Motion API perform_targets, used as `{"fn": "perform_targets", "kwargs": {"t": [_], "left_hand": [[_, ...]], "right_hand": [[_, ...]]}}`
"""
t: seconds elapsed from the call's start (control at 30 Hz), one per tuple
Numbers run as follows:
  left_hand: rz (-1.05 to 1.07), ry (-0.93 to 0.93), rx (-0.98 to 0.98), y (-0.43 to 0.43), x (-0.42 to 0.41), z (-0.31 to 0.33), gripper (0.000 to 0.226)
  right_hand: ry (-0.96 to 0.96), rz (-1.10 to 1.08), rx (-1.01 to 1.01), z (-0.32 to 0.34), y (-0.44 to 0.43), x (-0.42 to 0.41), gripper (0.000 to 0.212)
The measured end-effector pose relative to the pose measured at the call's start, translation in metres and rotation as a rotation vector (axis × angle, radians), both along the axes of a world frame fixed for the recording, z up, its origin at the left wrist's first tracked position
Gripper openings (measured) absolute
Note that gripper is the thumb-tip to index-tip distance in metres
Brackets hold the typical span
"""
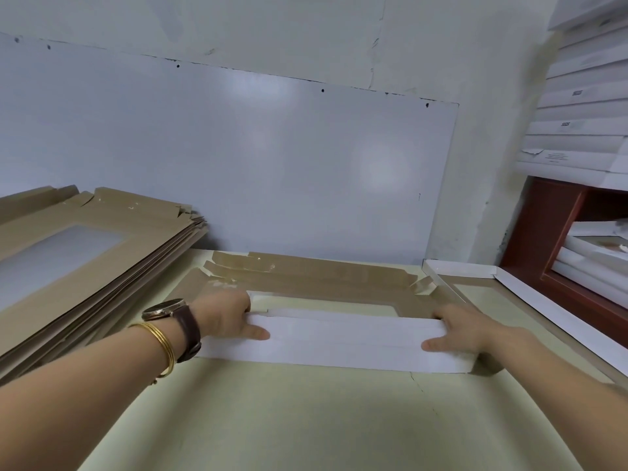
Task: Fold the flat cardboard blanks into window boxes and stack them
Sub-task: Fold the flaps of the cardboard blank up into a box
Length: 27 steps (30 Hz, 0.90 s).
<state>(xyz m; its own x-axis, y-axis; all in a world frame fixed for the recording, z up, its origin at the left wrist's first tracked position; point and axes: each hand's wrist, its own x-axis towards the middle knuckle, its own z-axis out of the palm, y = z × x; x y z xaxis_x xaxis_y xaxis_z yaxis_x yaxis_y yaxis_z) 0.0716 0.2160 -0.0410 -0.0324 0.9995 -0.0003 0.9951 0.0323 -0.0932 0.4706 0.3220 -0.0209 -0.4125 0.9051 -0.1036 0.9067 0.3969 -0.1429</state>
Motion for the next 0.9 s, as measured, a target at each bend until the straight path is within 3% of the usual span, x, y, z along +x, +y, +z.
{"fn": "perform_targets", "kwargs": {"t": [0.2, 0.4, 0.57, 0.77, 0.9], "left_hand": [[-0.030, 0.133, 0.204, -0.003, 0.000, -0.013, 0.063], [-0.162, 0.101, 0.393, -0.011, 0.009, -0.036, 0.057], [-0.293, -0.042, 0.389, -0.017, 0.017, -0.051, 0.049], [-0.322, -0.140, 0.273, -0.018, 0.013, -0.066, 0.048], [-0.260, -0.278, 0.223, -0.019, 0.012, -0.071, 0.046]], "right_hand": [[-0.098, -0.045, 0.151, -0.007, 0.000, -0.003, 0.040], [-0.275, -0.114, 0.439, -0.026, -0.007, -0.012, 0.059], [-0.302, -0.170, 0.589, -0.042, -0.018, -0.017, 0.053], [-0.292, -0.121, 0.557, -0.059, -0.026, -0.010, 0.043], [-0.179, -0.076, 0.522, -0.073, -0.031, -0.006, 0.041]]}}
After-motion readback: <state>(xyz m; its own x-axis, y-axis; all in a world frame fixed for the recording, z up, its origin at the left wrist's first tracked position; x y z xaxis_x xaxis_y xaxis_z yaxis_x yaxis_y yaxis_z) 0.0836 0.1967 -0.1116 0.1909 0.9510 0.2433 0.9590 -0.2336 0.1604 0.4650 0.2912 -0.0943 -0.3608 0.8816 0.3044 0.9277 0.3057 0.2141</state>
